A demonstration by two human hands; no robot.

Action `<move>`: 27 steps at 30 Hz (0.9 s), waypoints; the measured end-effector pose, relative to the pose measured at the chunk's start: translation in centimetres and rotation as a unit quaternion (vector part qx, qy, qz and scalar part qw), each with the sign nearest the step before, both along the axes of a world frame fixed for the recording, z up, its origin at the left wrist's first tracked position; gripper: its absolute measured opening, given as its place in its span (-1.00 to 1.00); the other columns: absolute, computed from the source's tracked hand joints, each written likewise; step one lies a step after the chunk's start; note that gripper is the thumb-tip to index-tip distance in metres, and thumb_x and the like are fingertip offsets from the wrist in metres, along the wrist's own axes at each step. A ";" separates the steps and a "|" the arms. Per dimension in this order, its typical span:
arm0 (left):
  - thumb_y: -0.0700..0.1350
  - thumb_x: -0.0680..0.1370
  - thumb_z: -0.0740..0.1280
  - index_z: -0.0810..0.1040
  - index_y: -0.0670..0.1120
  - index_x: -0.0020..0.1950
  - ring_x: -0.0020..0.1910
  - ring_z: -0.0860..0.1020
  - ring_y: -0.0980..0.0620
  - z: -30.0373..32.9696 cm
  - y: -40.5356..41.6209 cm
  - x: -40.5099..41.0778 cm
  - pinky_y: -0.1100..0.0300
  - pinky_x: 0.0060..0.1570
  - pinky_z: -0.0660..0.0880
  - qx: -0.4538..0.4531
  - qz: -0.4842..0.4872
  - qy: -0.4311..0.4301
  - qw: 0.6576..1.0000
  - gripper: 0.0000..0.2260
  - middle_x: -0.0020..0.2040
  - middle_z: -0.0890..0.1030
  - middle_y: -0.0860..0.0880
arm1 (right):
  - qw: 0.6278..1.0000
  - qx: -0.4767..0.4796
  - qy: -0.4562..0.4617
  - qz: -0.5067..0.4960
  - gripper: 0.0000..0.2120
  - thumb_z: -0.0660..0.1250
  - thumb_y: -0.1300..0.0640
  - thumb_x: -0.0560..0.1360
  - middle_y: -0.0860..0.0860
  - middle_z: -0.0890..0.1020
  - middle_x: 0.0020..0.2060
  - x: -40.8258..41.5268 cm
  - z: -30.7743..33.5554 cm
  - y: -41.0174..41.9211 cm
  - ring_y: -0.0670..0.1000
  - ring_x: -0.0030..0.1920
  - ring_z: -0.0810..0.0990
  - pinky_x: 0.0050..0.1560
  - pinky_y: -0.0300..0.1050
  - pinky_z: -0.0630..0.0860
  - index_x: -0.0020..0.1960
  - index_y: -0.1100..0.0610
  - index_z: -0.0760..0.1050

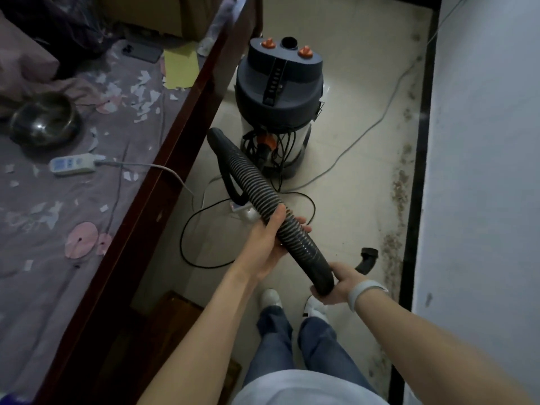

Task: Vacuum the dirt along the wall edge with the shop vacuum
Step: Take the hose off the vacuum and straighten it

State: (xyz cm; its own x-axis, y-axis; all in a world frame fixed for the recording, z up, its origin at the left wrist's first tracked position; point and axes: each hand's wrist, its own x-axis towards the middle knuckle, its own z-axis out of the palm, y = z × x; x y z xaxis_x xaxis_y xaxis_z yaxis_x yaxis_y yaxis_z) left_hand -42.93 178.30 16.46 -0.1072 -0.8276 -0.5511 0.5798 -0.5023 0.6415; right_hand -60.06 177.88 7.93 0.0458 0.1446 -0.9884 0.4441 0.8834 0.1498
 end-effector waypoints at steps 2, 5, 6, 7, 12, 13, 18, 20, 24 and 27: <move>-0.01 0.58 0.15 0.43 -0.20 0.05 -0.12 0.64 -0.04 0.1 -0.7 -0.8 0.09 -0.08 0.60 0.012 0.003 0.001 1.000 -0.74 -0.07 0.59 -0.14 | 0.995 -0.025 0.001 -0.094 -0.92 0.30 0.28 0.47 0.12 0.50 -0.27 -1.8 0.2 0.3 0.06 -0.28 0.50 -0.46 -0.14 0.55 -0.13 0.25 0.40; -0.01 0.61 0.12 0.42 -0.19 0.04 -0.08 0.61 -0.08 0.0 -1.6 -1.8 0.00 -0.01 0.57 0.040 0.030 0.013 0.999 -0.75 -0.05 0.56 -0.17 | 0.976 -0.078 0.016 -0.202 -0.93 0.27 0.27 0.49 0.12 0.52 -0.24 -4.2 0.6 -0.3 0.09 -0.28 0.51 -0.50 -0.09 0.57 -0.15 0.25 0.41; 0.00 0.61 0.12 0.42 -0.20 0.05 -0.05 0.60 -0.11 -0.3 -2.0 -2.1 -0.06 0.04 0.54 0.054 0.044 0.027 0.997 -0.74 -0.04 0.55 -0.18 | 0.969 -0.101 0.019 -0.223 -0.94 0.25 0.26 0.50 0.13 0.52 -0.23 -4.9 0.9 -0.7 0.10 -0.27 0.51 -0.40 -0.08 0.59 -0.13 0.25 0.41; 0.00 0.61 0.13 0.41 -0.22 0.07 -0.01 0.57 -0.13 -0.5 -2.4 -2.3 -0.10 0.06 0.53 0.068 0.056 0.043 0.995 -0.72 -0.04 0.54 -0.18 | 0.963 -0.125 0.019 -0.238 -0.95 0.22 0.27 0.51 0.14 0.52 -0.22 -5.3 1.2 -1.1 0.10 -0.26 0.51 -0.38 -0.08 0.59 -0.11 0.25 0.40; 0.01 0.61 0.16 0.37 -0.28 0.12 0.04 0.53 -0.15 -0.3 -5.0 -2.3 -0.06 0.06 0.53 0.076 0.075 0.040 0.993 -0.67 -0.03 0.52 -0.20 | 0.936 -0.209 0.003 -0.282 -0.92 0.18 0.23 0.51 0.12 0.49 -0.21 -6.3 2.9 -3.4 0.09 -0.24 0.51 -0.46 -0.16 0.57 -0.01 0.21 0.37; -0.01 0.61 0.16 0.38 -0.29 0.09 0.04 0.53 -0.15 0.2 -5.5 -2.1 -0.07 0.10 0.50 0.070 0.078 0.026 0.994 -0.68 -0.02 0.52 -0.20 | 0.931 -0.219 0.003 -0.293 -0.87 0.19 0.21 0.50 0.12 0.49 -0.18 -6.3 3.3 -3.8 0.09 -0.22 0.51 -0.41 -0.15 0.56 0.05 0.20 0.37; -0.06 0.61 0.17 0.38 -0.27 0.03 0.23 0.48 -0.25 1.9 -7.6 -1.0 -0.15 0.15 0.48 0.048 0.088 0.015 0.995 -0.75 0.16 0.48 -0.29 | 0.902 -0.254 -0.002 -0.350 -0.78 0.25 0.06 0.53 0.13 0.55 -0.14 -7.0 5.9 -6.5 0.14 -0.17 0.56 -0.26 0.04 0.51 0.13 0.13 0.40; -0.08 0.61 0.19 0.38 -0.27 0.07 0.22 0.49 -0.25 2.4 -8.5 -0.8 -0.16 0.16 0.47 0.039 0.088 0.024 0.995 -0.76 0.23 0.45 -0.31 | 0.888 -0.269 -0.004 -0.372 -0.78 0.25 0.05 0.54 0.14 0.56 -0.12 -7.4 7.0 -7.7 0.15 -0.15 0.57 -0.19 0.06 0.53 0.12 0.14 0.42; -0.14 0.61 0.19 0.43 -0.21 0.07 0.13 0.54 -0.15 4.1 -10.7 -0.2 -0.07 0.18 0.46 0.011 0.085 0.031 0.996 -0.85 0.15 0.53 -0.22 | 0.871 -0.307 -0.009 -0.382 -0.85 0.15 0.14 0.57 0.16 0.53 -0.19 -8.1 9.6 -10.8 0.16 -0.18 0.53 0.02 0.06 0.48 -0.08 0.21 0.40; -0.20 0.61 0.19 0.43 -0.21 0.17 0.07 0.56 -0.09 5.6 -12.4 0.3 -0.02 0.19 0.46 0.002 0.061 -0.034 0.998 -0.83 0.07 0.57 -0.17 | 0.882 -0.337 -0.002 -0.330 -0.87 0.12 0.18 0.56 0.18 0.52 -0.15 -8.5 11.2 -13.8 0.17 -0.15 0.53 0.02 0.05 0.51 -0.01 0.24 0.36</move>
